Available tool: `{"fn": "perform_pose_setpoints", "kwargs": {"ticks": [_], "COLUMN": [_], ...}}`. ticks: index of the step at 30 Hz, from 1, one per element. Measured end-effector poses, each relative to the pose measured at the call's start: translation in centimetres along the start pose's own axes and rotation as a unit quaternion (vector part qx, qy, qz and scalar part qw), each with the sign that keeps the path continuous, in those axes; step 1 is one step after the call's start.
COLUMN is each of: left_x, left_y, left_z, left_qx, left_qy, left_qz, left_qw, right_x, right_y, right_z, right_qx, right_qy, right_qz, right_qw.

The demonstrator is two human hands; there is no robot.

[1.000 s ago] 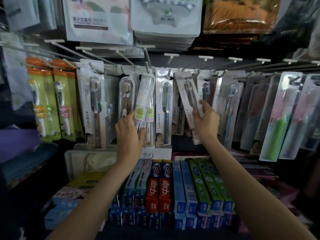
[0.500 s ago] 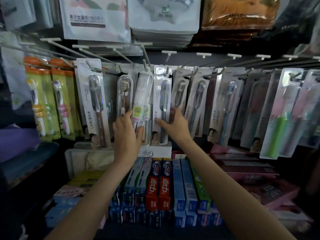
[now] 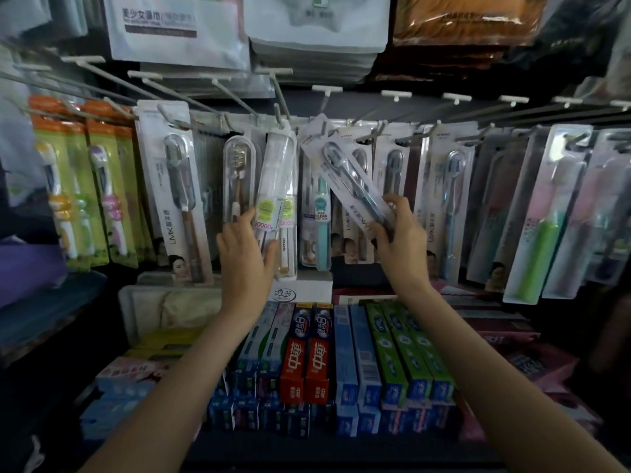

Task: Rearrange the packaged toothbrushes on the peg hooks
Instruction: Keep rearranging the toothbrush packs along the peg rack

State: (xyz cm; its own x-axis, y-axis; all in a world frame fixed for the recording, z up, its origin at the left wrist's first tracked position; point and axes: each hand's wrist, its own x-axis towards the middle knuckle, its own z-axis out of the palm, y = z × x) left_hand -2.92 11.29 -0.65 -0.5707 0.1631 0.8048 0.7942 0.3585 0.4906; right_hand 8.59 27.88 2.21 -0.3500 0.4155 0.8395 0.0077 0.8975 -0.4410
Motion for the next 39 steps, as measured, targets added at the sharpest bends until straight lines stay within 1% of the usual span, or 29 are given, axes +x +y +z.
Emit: {"fn": "perform_pose_setpoints", "kwargs": {"ticks": [2,6,8,12,14,17,19,23,26,28,30,31,32,34,36,39], "left_x": [0.0,0.2,0.2,0.2,0.2,0.3,0.4,0.3,0.5,0.6,0.5,0.5,0.4,0.3,0.2,0.1], "left_y": [0.0,-0.5,-0.6,-0.4,-0.3,-0.3,-0.3,-0.3,-0.5,-0.6,-0.6,-0.5,-0.4,-0.1,0.0,0.2], "left_z": [0.0,-0.5,-0.8,-0.8,-0.5,0.0,0.2,0.1,-0.1,-0.3,-0.5,-0.5,-0.5,-0.3,-0.1,0.0], "left_qx": [0.002,0.027,0.040,0.030,0.022,0.010,0.005,-0.012,-0.008,-0.006,-0.005,-0.007,-0.011,-0.021,-0.025,-0.030], "left_qy": [0.003,0.004,0.007,0.005,0.002,-0.004,-0.007,-0.020,-0.021,-0.020,-0.018,-0.018,-0.017,-0.015,-0.012,-0.009], "left_qz": [0.001,0.007,0.009,0.002,-0.001,-0.007,-0.009,0.002,0.003,-0.001,-0.002,-0.004,-0.006,-0.008,-0.006,-0.007], "left_qw": [1.000,1.000,0.999,1.000,1.000,1.000,1.000,1.000,1.000,1.000,1.000,1.000,1.000,1.000,1.000,0.999], "right_x": [-0.2,-0.8,-0.9,0.5,1.6,3.0,3.9,4.9,5.1,5.4,5.6,5.6,5.5,5.0,3.8,2.1], "right_y": [-0.1,-0.9,-1.3,-0.9,-0.7,-0.5,-0.4,-1.1,-2.0,-2.2,-2.0,-1.9,-1.7,-1.4,-0.9,-0.1], "right_z": [0.2,0.6,0.5,-1.1,-2.8,-5.3,-6.0,-6.5,-7.3,-8.1,-9.0,-9.4,-9.9,-10.6,-10.8,-9.7], "right_qx": [0.015,0.109,0.126,0.064,0.047,0.055,0.030,-0.086,-0.131,-0.157,-0.202,-0.214,-0.215,-0.198,-0.165,-0.124], "right_qy": [-0.016,-0.062,-0.076,-0.086,-0.111,-0.167,-0.189,-0.181,-0.183,-0.238,-0.309,-0.317,-0.303,-0.239,-0.181,-0.144], "right_qz": [0.008,0.063,0.069,0.023,0.000,-0.026,-0.046,-0.091,-0.118,-0.130,-0.131,-0.126,-0.121,-0.101,-0.060,-0.014], "right_qw": [1.000,0.990,0.987,0.994,0.993,0.984,0.980,0.975,0.967,0.950,0.920,0.915,0.920,0.945,0.968,0.982]}}
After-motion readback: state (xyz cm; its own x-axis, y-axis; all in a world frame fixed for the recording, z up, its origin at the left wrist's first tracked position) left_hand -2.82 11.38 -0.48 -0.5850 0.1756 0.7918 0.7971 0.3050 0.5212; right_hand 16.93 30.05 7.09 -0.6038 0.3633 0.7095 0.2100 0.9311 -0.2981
